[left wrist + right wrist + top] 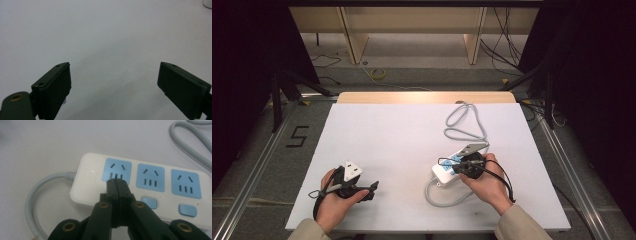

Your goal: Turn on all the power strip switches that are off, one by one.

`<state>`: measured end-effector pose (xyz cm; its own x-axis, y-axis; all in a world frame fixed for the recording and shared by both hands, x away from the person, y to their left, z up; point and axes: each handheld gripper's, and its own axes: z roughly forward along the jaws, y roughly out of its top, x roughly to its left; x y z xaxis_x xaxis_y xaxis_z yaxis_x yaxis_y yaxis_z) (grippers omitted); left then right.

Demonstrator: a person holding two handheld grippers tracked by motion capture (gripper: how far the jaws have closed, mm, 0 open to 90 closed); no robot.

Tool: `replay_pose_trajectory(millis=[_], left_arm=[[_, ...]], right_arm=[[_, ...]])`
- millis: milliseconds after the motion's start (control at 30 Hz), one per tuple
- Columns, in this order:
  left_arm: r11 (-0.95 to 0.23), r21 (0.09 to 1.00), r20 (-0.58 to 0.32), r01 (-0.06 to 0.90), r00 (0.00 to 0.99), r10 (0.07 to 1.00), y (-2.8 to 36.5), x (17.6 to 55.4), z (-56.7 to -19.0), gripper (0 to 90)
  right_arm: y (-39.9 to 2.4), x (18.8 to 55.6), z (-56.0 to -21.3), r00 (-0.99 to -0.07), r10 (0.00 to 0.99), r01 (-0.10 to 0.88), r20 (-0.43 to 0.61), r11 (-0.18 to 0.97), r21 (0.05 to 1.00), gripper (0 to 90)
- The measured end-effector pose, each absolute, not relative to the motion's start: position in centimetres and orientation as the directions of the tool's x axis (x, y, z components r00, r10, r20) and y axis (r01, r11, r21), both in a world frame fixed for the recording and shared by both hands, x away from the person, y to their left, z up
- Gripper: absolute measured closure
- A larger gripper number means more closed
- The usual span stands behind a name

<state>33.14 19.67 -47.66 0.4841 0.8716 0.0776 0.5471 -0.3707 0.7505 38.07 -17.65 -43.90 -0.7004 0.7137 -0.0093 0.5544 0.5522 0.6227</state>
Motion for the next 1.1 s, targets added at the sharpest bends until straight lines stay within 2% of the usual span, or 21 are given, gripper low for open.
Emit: replay_pose_trajectory(millis=[1100], left_arm=[[-0.364, 0.752, 0.073, 0.55, 0.48, 0.874, 19.64, 33.14, -47.69, 11.5]], right_arm=[[-16.9, 38.75, -44.84, -0.696, 0.718, 0.572, -0.011, 0.563, 0.596, 90.0]])
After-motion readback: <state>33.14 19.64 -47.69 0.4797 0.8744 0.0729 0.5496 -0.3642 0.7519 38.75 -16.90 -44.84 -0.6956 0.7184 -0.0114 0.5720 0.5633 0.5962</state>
